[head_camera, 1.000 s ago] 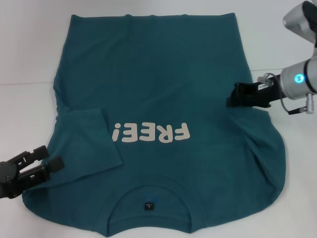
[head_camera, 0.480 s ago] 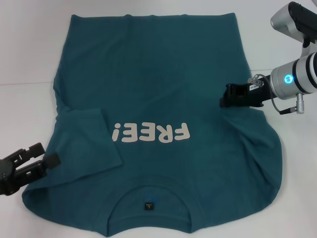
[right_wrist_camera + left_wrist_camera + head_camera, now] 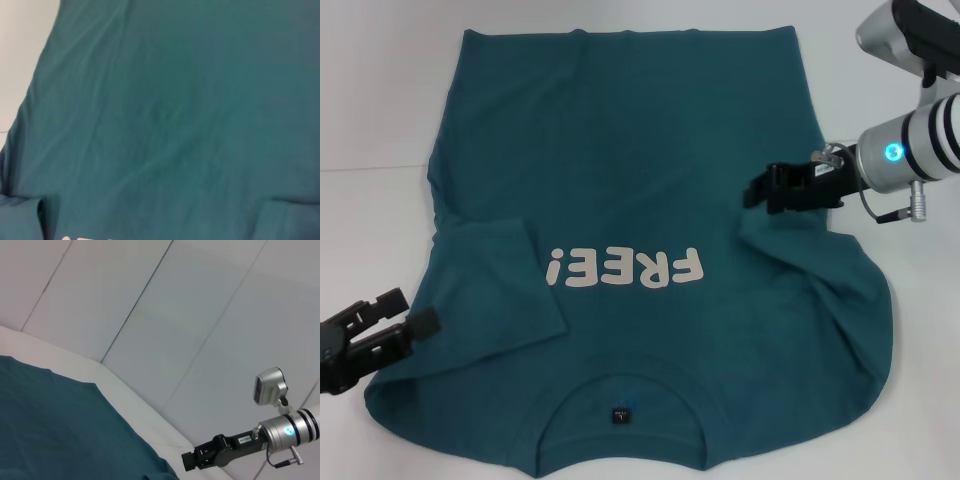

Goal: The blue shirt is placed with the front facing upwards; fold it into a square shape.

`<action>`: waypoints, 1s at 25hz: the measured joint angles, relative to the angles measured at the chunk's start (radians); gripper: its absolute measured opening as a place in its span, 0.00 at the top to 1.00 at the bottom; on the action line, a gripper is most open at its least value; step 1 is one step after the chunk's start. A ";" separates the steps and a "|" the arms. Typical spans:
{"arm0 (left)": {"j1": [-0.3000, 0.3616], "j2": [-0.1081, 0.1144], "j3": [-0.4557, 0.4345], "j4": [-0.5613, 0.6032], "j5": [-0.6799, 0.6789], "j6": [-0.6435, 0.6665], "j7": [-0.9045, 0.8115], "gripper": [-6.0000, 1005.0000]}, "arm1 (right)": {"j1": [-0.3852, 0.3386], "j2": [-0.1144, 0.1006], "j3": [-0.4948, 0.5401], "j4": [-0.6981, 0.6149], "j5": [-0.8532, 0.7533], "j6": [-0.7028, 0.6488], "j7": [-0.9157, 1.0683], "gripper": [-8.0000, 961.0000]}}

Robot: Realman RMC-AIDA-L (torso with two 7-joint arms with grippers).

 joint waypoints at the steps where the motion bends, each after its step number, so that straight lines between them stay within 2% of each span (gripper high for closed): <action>1: 0.002 0.000 -0.003 0.000 0.000 0.000 0.000 0.07 | 0.003 0.001 -0.004 -0.005 0.000 -0.003 -0.005 0.70; 3: 0.006 0.000 -0.005 0.000 0.000 0.000 0.000 0.07 | 0.004 0.000 -0.007 -0.009 0.000 -0.008 -0.008 0.64; 5: 0.008 0.001 -0.005 0.000 -0.001 0.000 -0.001 0.07 | 0.002 -0.011 -0.014 -0.023 -0.001 -0.034 -0.016 0.58; 6: 0.008 0.002 -0.005 0.000 -0.001 0.000 -0.002 0.07 | -0.013 -0.031 -0.021 -0.056 -0.003 -0.092 -0.021 0.55; 7: 0.008 0.003 -0.005 0.000 -0.001 0.001 -0.004 0.07 | -0.013 -0.031 -0.021 -0.056 -0.003 -0.092 -0.021 0.52; 10: 0.009 0.004 -0.005 0.000 -0.001 0.003 -0.005 0.07 | -0.056 -0.062 -0.005 -0.132 -0.003 -0.190 -0.014 0.39; 13: 0.009 0.003 -0.005 0.000 -0.001 0.002 -0.005 0.07 | -0.105 -0.089 0.056 -0.201 -0.001 -0.299 -0.005 0.23; 16: 0.008 0.000 -0.005 0.000 -0.001 0.000 -0.006 0.07 | -0.154 -0.114 0.103 -0.219 -0.016 -0.387 -0.002 0.19; 19: 0.004 -0.002 -0.005 0.000 -0.001 0.000 -0.007 0.07 | -0.172 -0.119 0.108 -0.216 -0.042 -0.412 0.005 0.14; 25: 0.001 -0.002 -0.005 0.000 -0.002 0.000 -0.015 0.07 | -0.200 -0.122 0.109 -0.205 -0.081 -0.447 0.011 0.15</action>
